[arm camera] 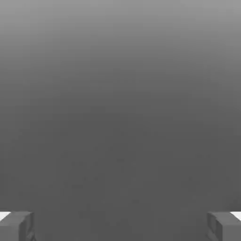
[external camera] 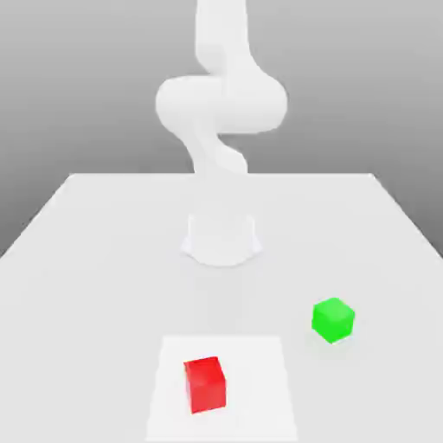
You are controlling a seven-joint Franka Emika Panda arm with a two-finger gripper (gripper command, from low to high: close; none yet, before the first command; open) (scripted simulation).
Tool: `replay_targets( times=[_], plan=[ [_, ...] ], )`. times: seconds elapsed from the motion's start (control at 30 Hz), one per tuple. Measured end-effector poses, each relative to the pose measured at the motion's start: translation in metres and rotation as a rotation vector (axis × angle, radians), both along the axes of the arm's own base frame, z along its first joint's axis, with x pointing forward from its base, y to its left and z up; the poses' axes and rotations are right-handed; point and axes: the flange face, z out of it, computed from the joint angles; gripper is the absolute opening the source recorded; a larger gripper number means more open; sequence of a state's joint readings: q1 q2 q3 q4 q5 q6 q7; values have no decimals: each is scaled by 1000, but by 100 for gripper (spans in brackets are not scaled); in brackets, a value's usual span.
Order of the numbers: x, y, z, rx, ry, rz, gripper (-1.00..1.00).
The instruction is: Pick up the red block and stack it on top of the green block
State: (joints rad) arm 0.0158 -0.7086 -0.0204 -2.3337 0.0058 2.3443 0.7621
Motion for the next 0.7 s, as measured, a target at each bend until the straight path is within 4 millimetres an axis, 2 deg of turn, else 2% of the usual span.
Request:
replay_targets(
  times=[0.17, 0.33, 0.5, 0.7],
  plan=[
    [55, -5, -102, -17, 164, 57, 0],
    [82, -8, -207, -37, 323, 111, 0],
    [85, -11, -312, -61, 480, 163, 0],
    [57, -18, -431, -96, 670, 223, 0]
  ],
)
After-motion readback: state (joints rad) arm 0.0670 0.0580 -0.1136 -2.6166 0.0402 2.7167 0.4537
